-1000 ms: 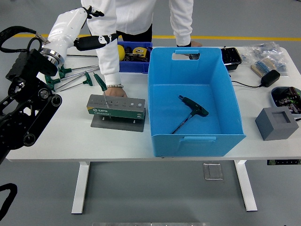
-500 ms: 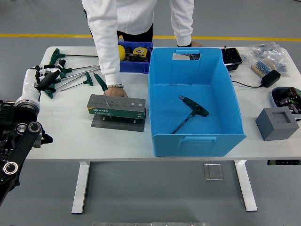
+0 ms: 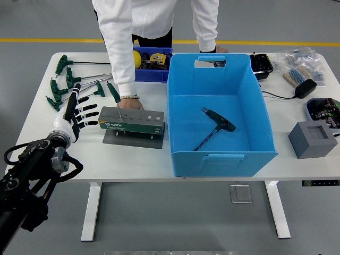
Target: Lift tool from toolbox,place it in box,lift tool from toolbox,place it in box
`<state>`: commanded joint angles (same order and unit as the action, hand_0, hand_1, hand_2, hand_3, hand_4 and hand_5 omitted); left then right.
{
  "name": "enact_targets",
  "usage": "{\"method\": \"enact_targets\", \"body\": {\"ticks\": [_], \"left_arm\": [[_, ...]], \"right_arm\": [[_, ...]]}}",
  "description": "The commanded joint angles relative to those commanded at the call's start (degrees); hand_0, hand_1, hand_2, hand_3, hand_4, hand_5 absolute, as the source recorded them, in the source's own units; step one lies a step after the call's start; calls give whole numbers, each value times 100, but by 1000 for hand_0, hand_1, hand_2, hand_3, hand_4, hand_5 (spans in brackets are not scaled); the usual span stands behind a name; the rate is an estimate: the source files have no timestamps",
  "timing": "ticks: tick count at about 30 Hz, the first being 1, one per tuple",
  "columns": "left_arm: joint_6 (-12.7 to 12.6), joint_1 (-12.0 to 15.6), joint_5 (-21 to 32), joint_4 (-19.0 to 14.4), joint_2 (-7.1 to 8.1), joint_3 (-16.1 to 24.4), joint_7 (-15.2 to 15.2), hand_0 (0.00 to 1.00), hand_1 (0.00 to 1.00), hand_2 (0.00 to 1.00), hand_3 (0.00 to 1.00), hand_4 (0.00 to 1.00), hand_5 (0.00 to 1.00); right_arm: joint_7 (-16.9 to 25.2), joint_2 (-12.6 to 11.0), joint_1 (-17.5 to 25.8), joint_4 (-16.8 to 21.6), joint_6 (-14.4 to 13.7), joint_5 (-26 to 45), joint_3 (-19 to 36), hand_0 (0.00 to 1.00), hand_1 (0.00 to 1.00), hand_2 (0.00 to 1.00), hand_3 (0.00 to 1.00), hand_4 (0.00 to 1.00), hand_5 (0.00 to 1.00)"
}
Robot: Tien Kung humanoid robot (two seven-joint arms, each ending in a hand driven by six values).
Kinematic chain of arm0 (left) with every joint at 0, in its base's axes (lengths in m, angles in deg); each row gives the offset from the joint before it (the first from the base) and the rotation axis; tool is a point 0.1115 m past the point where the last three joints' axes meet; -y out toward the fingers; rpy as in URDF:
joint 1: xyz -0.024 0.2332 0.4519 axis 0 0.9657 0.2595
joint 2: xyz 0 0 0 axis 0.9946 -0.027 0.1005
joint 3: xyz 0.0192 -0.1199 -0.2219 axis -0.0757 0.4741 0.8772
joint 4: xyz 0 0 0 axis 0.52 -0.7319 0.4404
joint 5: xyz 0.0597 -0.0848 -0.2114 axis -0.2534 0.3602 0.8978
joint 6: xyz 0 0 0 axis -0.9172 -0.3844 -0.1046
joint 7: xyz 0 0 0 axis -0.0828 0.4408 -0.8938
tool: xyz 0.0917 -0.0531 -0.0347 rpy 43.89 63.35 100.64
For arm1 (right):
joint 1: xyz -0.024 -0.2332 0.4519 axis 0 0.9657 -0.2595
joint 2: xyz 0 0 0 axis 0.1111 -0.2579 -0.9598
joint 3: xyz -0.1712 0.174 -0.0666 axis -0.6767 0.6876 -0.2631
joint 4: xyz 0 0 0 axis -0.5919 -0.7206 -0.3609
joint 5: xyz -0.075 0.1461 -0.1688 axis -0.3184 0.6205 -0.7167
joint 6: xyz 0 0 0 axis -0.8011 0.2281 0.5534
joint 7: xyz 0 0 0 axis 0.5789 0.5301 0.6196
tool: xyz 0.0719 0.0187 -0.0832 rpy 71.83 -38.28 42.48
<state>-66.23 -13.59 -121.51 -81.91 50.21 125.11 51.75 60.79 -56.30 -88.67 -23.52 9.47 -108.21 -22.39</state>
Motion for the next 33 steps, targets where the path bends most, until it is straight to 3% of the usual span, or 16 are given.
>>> {"method": "enact_targets", "body": {"ticks": [7,10,23,33], "left_arm": [[99,-46,1675,4,28,-162,-86,272,492,622,854,818,998],[180,-52,2121,-45,24,-181,-98,269,491,622,859,817,998],[363,-215,2287,-2,61,-307,-142,267,492,624,872,818,998],[445,-424,2320,259,-46,-387,-209,263,492,624,877,828,998]], "right_arm": [[-3,-6,-15,0,3,-3,-16,616,556,686,762,980,938],[-2,-8,-17,0,3,-5,-21,616,556,686,762,979,938],[-1,-14,-37,0,5,19,-58,616,556,686,763,979,939],[1,-24,-62,0,14,44,-114,616,556,688,762,979,940]]}}
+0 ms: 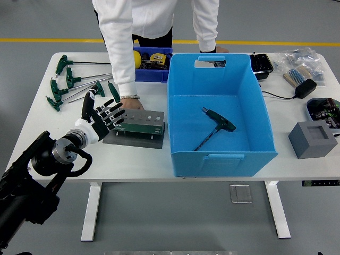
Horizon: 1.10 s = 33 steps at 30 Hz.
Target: Lift tool from toolbox,place it in box,lift tool from toolbox,place it in box
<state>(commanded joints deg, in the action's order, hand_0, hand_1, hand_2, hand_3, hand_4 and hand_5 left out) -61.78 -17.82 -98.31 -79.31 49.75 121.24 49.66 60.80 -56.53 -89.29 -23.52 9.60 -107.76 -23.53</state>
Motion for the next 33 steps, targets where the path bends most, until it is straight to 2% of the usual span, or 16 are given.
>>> {"method": "enact_targets", "body": {"ticks": [14,20,23,24,28,29,30,33], "left_arm": [[67,-353,137,355,-154,-104,-118,261,492,626,866,839,998],[80,-474,189,317,-185,-139,-157,261,494,625,855,843,998],[57,-512,273,153,-179,-172,-190,261,494,625,855,843,998],[44,-513,310,92,-173,-176,-207,260,490,620,810,845,998],[-24,-496,475,-206,-139,-148,-312,260,490,620,810,845,998],[-47,-493,489,-290,-120,-139,-324,260,490,620,810,845,998],[-68,-491,496,-379,-103,-133,-333,261,489,619,767,846,998],[-145,-510,487,-729,-10,-127,-333,261,489,619,767,846,998]], "right_arm": [[6,-27,-25,0,8,4,-46,616,557,689,763,981,941],[2,-27,-14,0,6,-1,-50,617,559,689,763,982,941],[-1,-24,0,0,8,-7,-50,617,559,689,763,982,941],[0,-23,6,0,8,-6,-50,617,559,689,763,982,941],[-1,-18,25,0,10,-7,-53,617,559,689,763,982,941],[-2,-17,32,0,9,-13,-47,617,559,689,763,982,941],[-3,-15,37,0,9,-20,-41,617,559,688,763,982,941],[-2,-16,53,0,12,-23,-45,617,559,688,763,982,941]]}}
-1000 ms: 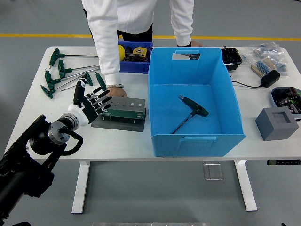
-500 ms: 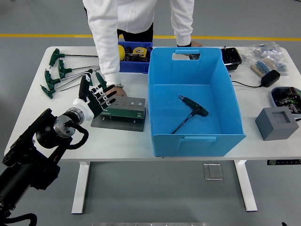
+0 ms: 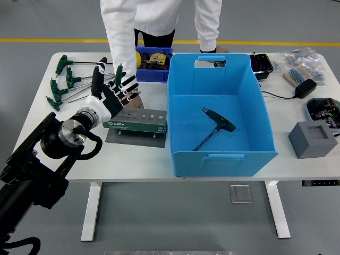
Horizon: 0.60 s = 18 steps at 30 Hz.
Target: Lift tool from toolbox,place it in box,lift tool from toolbox,place it in box
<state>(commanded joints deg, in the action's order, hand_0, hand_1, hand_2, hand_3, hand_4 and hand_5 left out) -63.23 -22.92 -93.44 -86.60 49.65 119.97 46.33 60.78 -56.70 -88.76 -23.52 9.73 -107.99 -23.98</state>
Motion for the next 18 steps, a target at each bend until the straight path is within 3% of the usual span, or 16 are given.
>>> {"method": "enact_targets", "body": {"ticks": [3,10,13,18], "left_arm": [[-40,-41,-14,-293,66,-14,18,261,491,619,758,847,998],[-122,-419,18,-1087,218,-359,103,260,494,619,756,848,998],[-137,-619,69,-1308,197,-540,120,260,494,619,756,848,998],[-149,-1058,168,-1482,21,-1003,132,260,495,622,753,848,998]], "right_arm": [[1,1,9,0,0,2,-1,617,559,688,763,982,941],[5,-7,14,0,5,9,-8,617,559,688,763,983,940],[8,-18,-1,0,8,14,-16,617,559,688,763,983,940],[6,-40,-36,0,14,-3,-23,617,559,687,763,983,940]]}}
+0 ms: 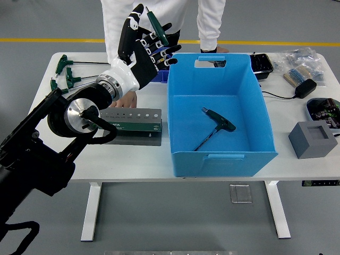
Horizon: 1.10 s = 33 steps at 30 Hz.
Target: Lift tool from toolbox,place it in box,lift tool from toolbox,place it in box
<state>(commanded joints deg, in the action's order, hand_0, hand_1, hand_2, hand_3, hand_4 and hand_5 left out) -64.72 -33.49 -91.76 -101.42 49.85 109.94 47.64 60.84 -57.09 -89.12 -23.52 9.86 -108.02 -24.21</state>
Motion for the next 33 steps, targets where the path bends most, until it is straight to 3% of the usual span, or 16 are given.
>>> {"method": "enact_targets", "body": {"ticks": [6,11,14,15,16,22,28,33], "left_arm": [[90,-602,60,363,-190,-922,80,263,497,621,752,849,998],[303,-1124,31,1078,-315,-1879,243,267,508,630,759,852,998],[516,-1371,-390,1688,-508,-2369,448,267,508,630,759,852,998],[703,-1434,-651,1930,-603,-2454,622,282,514,694,852,906,998],[863,-1490,-874,2129,-658,-2507,757,282,514,694,852,906,998],[1394,-1725,-2353,2990,-658,-2604,1127,303,537,720,867,926,998],[2159,-1731,-3805,2941,-658,-2570,1406,323,551,748,909,929,998],[2375,-1618,-4997,2571,-658,-2491,1305,321,555,739,906,908,998]], "right_arm": [[-6,-33,-41,0,4,-42,3,618,557,687,763,983,940],[-4,-72,-75,0,11,-70,-5,618,555,687,763,986,938],[2,-102,-97,0,11,-81,-22,618,555,687,763,986,938],[6,-115,-110,0,13,-79,-42,618,552,686,763,987,938],[9,-125,-122,0,13,-75,-55,618,552,686,763,987,938],[28,-188,-160,0,5,-80,-90,618,544,672,760,988,938],[33,-211,-174,0,-19,-139,-6,618,535,661,759,988,936],[36,-204,-156,0,-41,-181,100,617,531,651,757,988,935]]}}
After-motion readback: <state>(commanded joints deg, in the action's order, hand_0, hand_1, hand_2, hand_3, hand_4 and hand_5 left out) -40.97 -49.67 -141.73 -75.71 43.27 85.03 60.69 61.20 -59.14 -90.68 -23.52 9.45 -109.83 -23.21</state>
